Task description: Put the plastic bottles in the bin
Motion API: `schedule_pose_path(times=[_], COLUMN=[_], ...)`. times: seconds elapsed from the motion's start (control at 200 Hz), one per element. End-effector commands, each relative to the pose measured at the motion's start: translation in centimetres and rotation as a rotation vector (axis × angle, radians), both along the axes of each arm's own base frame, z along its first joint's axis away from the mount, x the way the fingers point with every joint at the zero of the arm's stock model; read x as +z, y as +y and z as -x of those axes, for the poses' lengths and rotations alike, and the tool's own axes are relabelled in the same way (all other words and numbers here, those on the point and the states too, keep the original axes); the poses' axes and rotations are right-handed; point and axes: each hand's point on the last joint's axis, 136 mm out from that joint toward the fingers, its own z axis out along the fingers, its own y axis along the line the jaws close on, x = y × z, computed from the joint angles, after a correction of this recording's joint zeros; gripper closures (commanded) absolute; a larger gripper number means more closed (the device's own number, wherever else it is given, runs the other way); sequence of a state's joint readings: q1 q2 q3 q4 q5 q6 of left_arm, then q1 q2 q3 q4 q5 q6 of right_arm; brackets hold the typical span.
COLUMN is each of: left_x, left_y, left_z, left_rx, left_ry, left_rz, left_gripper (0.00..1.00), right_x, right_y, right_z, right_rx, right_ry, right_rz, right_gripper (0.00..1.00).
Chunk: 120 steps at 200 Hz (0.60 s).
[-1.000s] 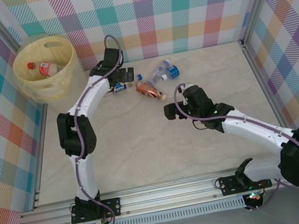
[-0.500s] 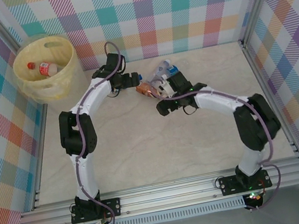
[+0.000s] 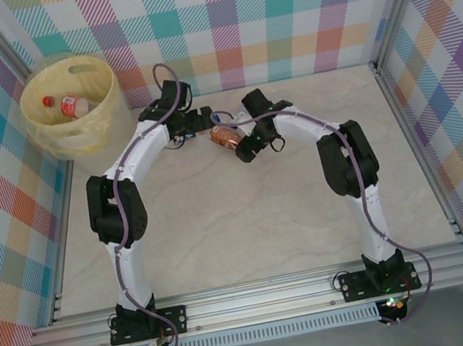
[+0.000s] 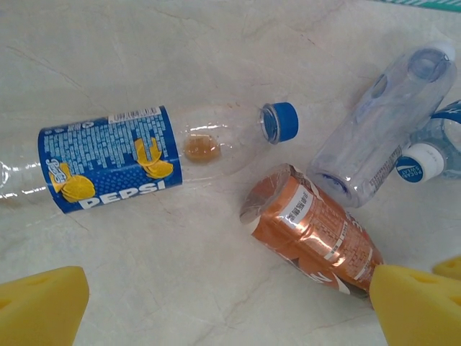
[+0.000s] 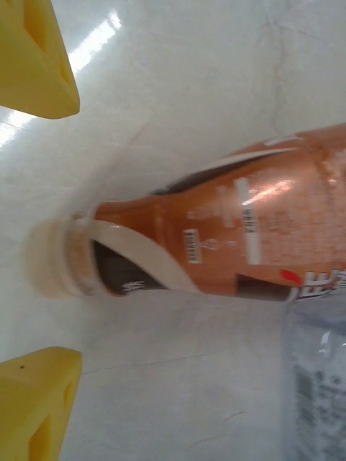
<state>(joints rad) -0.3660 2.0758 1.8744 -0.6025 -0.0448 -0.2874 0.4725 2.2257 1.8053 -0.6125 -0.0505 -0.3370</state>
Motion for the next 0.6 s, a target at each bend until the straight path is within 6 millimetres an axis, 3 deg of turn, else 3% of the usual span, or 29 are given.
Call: schedule_pose_path(times=[0.0, 0.255, 0.38, 0.495, 0.595], left_x=[1.1, 0.9, 0.8, 0.8, 2.0], left_y=[0.3, 0.6, 0.9, 0.8, -1.6], left_z=[1.6, 3.5, 5.0, 6.4, 7.5], left_rx=[0.049, 0.122, 0.168, 0.181, 0.088], left_ry=[0.037, 0.086, 0.102, 0.112, 0.115], left_rz=[0.068, 0.184, 0.23, 0.296, 0.443], left_gripper=[0.0, 0.0, 0.0, 0.0, 0.0], right_x=[-1.2, -3.7, -4.1, -2.9, -0.7], right_y=[0.6, 0.4, 0.2, 0.5, 0.9], right_z=[0.7, -0.1, -0.4, -0.2, 0.7], right_rx=[0.076, 0.091, 0.073, 0.06, 0.069], right_ry=[0.071, 0.095, 0.101, 0.075, 0.001], right_rz=[0.026, 0.077, 0.095, 0.066, 0.021], right_gripper=[0.23, 0.34, 0.52, 0.65, 0.71])
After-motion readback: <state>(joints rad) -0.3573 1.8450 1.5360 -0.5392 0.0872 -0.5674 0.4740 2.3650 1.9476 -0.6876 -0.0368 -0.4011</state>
